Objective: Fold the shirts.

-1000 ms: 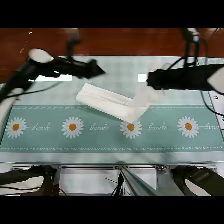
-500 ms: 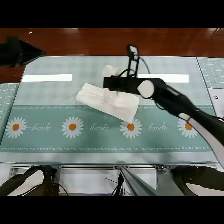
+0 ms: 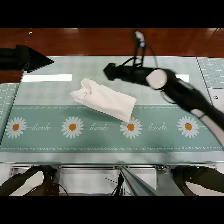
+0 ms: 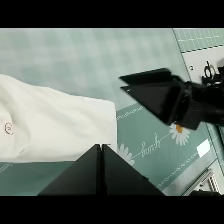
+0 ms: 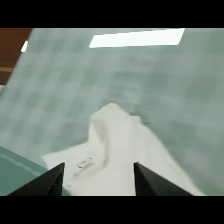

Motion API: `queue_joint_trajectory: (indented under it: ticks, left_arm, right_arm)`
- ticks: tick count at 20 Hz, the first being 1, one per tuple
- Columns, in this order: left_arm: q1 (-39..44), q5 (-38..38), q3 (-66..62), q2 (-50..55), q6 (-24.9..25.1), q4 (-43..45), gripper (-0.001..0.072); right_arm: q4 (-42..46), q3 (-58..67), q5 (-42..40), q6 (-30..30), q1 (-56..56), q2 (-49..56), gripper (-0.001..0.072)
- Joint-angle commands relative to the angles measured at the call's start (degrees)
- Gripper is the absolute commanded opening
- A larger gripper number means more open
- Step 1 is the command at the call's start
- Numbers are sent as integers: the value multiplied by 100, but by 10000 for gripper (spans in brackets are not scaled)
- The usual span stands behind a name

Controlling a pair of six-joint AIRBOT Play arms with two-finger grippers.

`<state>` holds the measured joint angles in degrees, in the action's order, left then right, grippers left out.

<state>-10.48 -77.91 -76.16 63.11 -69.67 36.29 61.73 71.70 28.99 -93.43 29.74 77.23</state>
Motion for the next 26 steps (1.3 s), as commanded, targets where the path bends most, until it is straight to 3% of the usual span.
queue_joint_trajectory:
  ticks: [1,2,3,4,5,6,8,10,13,19,20,22,23,26]
  left_arm:
    - [-74,-28,0,0,-7,48,16]
    - [-133,-28,0,-9,-9,157,16]
    - [-162,-28,0,-13,-31,372,16]
    - [-181,-31,0,-13,-155,713,16]
    - [-188,-37,0,-13,-323,1064,16]
    - [-188,-63,0,-13,-579,1351,16]
    - [-170,-192,0,-13,-758,1534,17]
    - [-122,-282,0,-13,-809,1537,17]
    - [26,-348,0,-13,-933,1537,17]
    - [560,-378,0,-7,-1314,1537,16]
    - [649,-361,0,-4,-1384,1539,16]
    - [772,-356,2,-2,-1384,1600,16]
    - [822,-365,2,2,-1427,1764,16]
    - [876,-378,2,22,-1764,2131,16]
  right_arm:
    - [2247,20,2686,151,-1209,-820,462]
    - [2898,4,3563,160,-1572,-916,412]
    - [3193,-133,4172,238,-1937,-960,413]
    - [2959,-422,4489,448,-2345,-973,421]
    - [2280,-813,4518,636,-2715,-970,487]
    - [1364,-1246,4330,732,-2986,-970,554]
    - [-763,-2208,3421,1187,-3204,-970,591]
    - [-2218,-3095,2151,1563,-2944,-953,597]
    - [-3386,-3797,837,1773,-2179,-686,607]
    - [-5462,-3794,-542,2656,-811,52,589]
    - [-5602,-3790,-579,2782,-769,116,512]
    - [-5611,-3770,-459,3023,-824,133,155]
    - [-5576,-3724,-267,3143,-914,133,26]
    - [-5228,-3456,966,3862,-1523,-114,26]
